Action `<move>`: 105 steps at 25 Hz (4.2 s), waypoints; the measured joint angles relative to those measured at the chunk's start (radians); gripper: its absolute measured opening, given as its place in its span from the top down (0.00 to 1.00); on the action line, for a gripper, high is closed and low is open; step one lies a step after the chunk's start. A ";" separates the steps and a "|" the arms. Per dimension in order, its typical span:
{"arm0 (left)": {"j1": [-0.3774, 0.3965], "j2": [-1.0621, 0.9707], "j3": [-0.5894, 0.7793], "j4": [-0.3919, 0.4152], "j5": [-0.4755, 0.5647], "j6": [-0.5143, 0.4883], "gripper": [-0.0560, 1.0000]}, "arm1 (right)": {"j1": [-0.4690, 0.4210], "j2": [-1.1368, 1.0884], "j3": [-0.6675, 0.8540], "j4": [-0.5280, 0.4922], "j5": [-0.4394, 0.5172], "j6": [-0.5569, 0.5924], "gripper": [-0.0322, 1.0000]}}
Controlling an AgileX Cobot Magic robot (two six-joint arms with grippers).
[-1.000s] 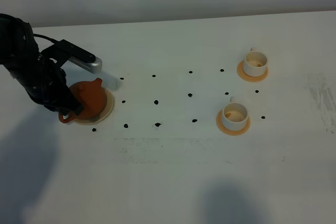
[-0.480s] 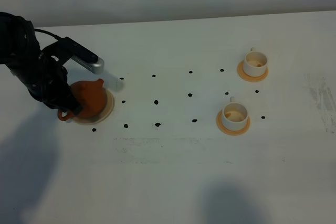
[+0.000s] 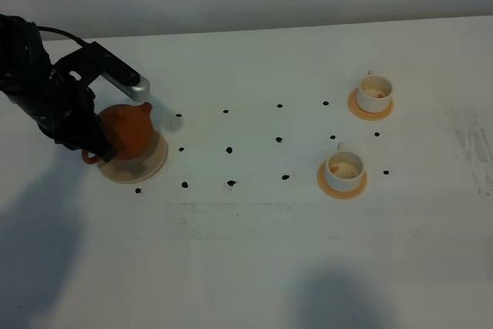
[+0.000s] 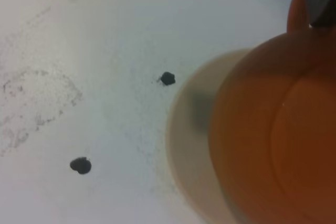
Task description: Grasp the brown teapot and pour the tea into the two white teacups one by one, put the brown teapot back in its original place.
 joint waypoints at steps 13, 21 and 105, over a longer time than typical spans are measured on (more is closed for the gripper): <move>-0.126 0.000 -0.138 -0.073 0.005 0.084 0.83 | 0.000 0.000 0.000 0.000 0.000 0.000 0.52; -0.202 0.049 -0.280 -0.097 0.065 0.114 0.83 | 0.000 0.000 0.000 0.000 0.000 0.000 0.52; -0.477 0.252 -0.465 -0.047 0.095 0.686 0.83 | 0.000 0.000 0.000 0.000 0.000 0.000 0.52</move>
